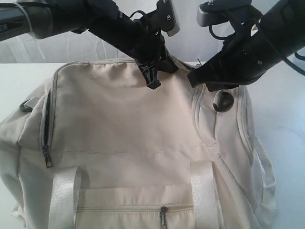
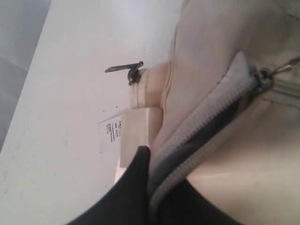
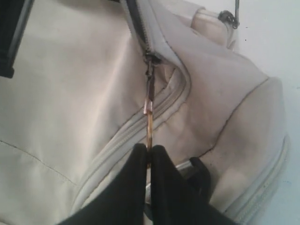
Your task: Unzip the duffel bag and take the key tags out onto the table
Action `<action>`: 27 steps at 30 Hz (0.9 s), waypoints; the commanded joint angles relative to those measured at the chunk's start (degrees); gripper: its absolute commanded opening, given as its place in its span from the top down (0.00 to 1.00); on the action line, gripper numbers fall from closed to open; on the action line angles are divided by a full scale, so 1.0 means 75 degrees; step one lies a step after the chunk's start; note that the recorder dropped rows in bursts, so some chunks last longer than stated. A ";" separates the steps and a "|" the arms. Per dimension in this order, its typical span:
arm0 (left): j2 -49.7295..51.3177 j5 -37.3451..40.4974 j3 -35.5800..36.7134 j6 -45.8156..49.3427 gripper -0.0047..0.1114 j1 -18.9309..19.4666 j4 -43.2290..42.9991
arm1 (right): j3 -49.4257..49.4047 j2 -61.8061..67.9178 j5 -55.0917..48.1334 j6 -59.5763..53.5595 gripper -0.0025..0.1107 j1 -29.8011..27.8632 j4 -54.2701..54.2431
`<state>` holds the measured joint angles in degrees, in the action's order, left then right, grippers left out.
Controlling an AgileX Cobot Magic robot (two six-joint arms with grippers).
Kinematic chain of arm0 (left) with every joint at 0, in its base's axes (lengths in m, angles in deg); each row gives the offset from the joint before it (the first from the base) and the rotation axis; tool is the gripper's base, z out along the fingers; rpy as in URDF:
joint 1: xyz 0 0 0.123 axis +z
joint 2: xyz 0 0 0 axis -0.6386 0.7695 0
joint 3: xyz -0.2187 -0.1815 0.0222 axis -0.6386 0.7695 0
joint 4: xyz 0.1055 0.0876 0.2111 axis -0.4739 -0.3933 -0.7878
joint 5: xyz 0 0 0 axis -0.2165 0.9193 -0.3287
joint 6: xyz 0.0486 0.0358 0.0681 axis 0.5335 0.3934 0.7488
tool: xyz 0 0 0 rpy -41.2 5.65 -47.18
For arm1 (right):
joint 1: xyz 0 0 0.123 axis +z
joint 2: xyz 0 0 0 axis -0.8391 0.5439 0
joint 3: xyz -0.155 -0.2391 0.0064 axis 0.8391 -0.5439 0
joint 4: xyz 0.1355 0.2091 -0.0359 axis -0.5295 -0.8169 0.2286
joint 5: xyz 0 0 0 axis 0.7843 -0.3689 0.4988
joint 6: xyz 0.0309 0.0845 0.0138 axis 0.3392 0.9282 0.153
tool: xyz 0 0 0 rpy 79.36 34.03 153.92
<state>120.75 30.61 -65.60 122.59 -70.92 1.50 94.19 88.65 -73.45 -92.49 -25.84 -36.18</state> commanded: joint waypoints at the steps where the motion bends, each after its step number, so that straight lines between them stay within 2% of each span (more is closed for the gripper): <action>1: -0.0008 -0.0896 -0.0118 -0.0289 0.96 0.0458 -0.0229 | -0.0327 -0.0516 -0.1274 -0.0090 0.98 0.0022 -0.0253; 7: -0.0008 -0.0945 -0.0118 -0.0289 0.96 0.0458 -0.0105 | -0.1015 -0.0803 -0.1183 -0.0090 0.98 0.0022 -0.0146; 12: -0.0008 -0.0826 -0.0118 -0.0306 0.96 0.0458 -0.0105 | -0.1067 -0.0803 -0.0662 0.1640 0.98 0.0022 0.2252; 16: -0.0008 -0.0744 -0.0118 -0.0306 0.96 0.0458 -0.0105 | -0.0903 -0.0803 -0.0234 0.1529 0.98 0.0022 0.1928; 22: -0.0008 -0.0725 -0.0104 -0.0417 0.96 0.0458 -0.0105 | -0.0504 -0.0566 0.1161 0.1386 0.97 0.0022 0.1133; 25: -0.0008 -0.0568 -0.0104 -0.0417 0.96 0.0458 -0.0084 | -0.0309 -0.0145 0.1592 0.1244 0.88 0.0022 0.0876; 27: -0.0008 -0.0463 -0.0104 -0.0417 0.96 0.0458 -0.0049 | -0.0200 0.0221 0.1789 0.1202 0.76 0.0022 0.0827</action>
<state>121.26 26.92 -65.94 119.92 -67.87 0.18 91.67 87.54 -62.54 -82.47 -25.62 -29.20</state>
